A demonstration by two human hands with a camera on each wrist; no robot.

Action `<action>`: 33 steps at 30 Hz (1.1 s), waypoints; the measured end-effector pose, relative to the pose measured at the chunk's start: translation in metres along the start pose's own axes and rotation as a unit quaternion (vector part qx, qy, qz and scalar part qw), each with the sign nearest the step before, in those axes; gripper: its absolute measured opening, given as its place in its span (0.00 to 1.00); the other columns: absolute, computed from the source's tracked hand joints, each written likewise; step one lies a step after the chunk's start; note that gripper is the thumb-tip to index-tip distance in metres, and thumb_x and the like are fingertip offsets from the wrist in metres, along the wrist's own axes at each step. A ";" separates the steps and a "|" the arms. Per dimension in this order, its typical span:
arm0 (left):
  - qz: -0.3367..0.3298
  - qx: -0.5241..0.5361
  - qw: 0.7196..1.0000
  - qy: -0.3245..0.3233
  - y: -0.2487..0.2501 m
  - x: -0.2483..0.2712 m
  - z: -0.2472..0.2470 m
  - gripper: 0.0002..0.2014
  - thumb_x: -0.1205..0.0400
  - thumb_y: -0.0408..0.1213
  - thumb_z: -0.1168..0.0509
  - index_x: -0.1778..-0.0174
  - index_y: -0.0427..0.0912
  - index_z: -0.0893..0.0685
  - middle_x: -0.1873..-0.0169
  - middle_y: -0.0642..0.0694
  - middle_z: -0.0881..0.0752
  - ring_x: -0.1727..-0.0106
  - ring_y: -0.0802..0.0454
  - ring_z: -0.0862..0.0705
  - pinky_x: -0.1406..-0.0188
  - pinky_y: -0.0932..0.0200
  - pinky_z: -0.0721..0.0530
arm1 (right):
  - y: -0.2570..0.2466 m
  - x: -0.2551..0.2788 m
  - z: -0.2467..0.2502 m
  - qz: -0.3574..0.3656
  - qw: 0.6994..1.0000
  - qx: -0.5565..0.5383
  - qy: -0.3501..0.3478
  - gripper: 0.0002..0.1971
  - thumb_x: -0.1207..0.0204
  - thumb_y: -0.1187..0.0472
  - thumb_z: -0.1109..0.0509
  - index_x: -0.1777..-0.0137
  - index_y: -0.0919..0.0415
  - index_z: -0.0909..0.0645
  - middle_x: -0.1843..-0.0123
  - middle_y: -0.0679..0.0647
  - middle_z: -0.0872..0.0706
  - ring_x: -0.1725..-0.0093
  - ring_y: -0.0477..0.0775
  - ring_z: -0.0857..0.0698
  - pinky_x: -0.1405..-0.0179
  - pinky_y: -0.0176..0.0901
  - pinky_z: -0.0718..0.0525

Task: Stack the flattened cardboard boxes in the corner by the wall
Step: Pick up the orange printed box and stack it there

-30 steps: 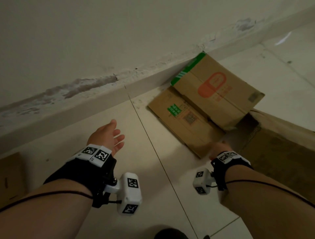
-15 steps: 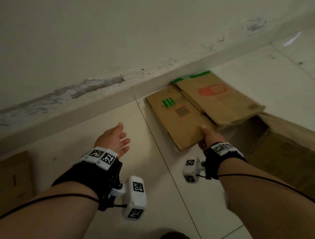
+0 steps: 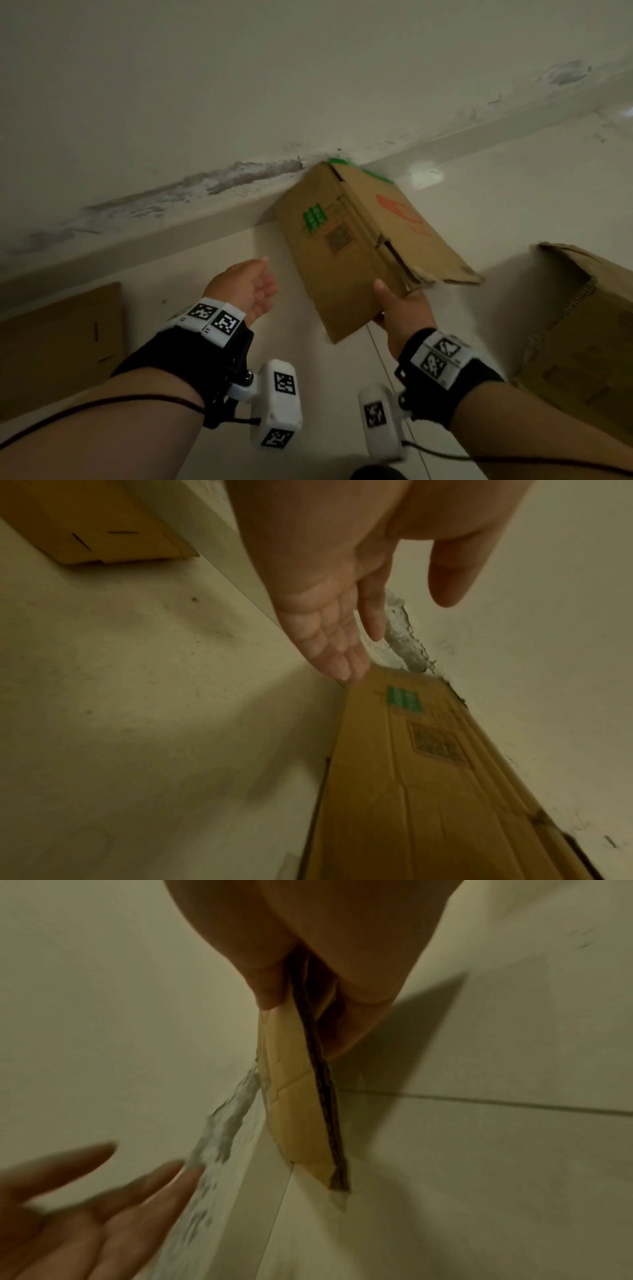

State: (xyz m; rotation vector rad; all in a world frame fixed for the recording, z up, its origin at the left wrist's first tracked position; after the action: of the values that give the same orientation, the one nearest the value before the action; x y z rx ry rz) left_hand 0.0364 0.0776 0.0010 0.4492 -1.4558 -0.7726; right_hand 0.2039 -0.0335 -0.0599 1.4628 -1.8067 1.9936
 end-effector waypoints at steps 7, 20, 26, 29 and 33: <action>0.039 -0.017 0.999 0.002 -0.007 0.025 0.036 0.23 0.19 0.39 0.38 0.27 0.36 0.30 0.29 0.30 0.23 0.33 0.40 0.21 0.52 0.55 0.19 | 0.040 0.044 -0.042 0.007 0.987 0.144 -0.071 0.08 0.30 0.51 0.27 0.52 0.49 0.19 0.47 0.55 0.11 0.46 0.62 0.13 0.40 0.64 0.16; 0.107 -0.008 0.991 0.074 -0.042 0.057 0.122 0.25 0.33 0.63 0.31 0.56 0.44 0.20 0.56 0.43 0.13 0.50 0.46 0.14 0.51 0.47 0.16 | 0.068 0.122 -0.075 0.145 0.872 0.370 -0.286 0.12 0.24 0.58 0.33 0.49 0.36 0.18 0.50 0.41 0.14 0.45 0.48 0.16 0.39 0.46 0.19; 0.117 0.103 0.984 0.088 -0.048 0.066 0.141 0.40 0.35 0.63 0.30 0.31 0.44 0.30 0.45 0.39 0.16 0.51 0.42 0.16 0.58 0.46 0.16 | 0.072 0.134 -0.099 0.311 0.737 0.468 -0.375 0.15 0.22 0.59 0.36 0.38 0.48 0.16 0.42 0.47 0.11 0.45 0.44 0.16 0.47 0.33 0.22; 0.093 0.119 0.983 0.102 -0.051 0.064 0.148 0.31 0.32 0.61 0.32 0.40 0.45 0.27 0.48 0.40 0.15 0.49 0.42 0.15 0.56 0.47 0.17 | 0.073 0.136 -0.113 0.373 0.683 0.485 -0.399 0.19 0.24 0.65 0.38 0.36 0.53 0.17 0.42 0.59 0.12 0.43 0.58 0.15 0.46 0.41 0.20; 0.061 0.102 0.991 0.058 -0.044 0.066 0.141 0.46 0.38 0.62 0.30 0.25 0.49 0.34 0.28 0.41 0.22 0.31 0.40 0.21 0.45 0.45 0.19 | 0.071 0.138 -0.124 0.400 0.655 0.506 -0.394 0.20 0.25 0.70 0.42 0.36 0.62 0.18 0.44 0.64 0.13 0.45 0.65 0.17 0.45 0.48 0.20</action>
State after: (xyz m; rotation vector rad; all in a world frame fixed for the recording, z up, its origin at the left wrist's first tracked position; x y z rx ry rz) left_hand -0.1144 0.0258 0.0304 0.5455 -1.4450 -0.4935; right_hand 0.0144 -0.0251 -0.0010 2.3559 -1.7573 3.6853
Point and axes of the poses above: each hand's wrist, its own x-axis away from the middle knuckle, its own z-axis out of the back of the hand, y = z × x, the point moved 1 cm from there along -x, towards the middle knuckle
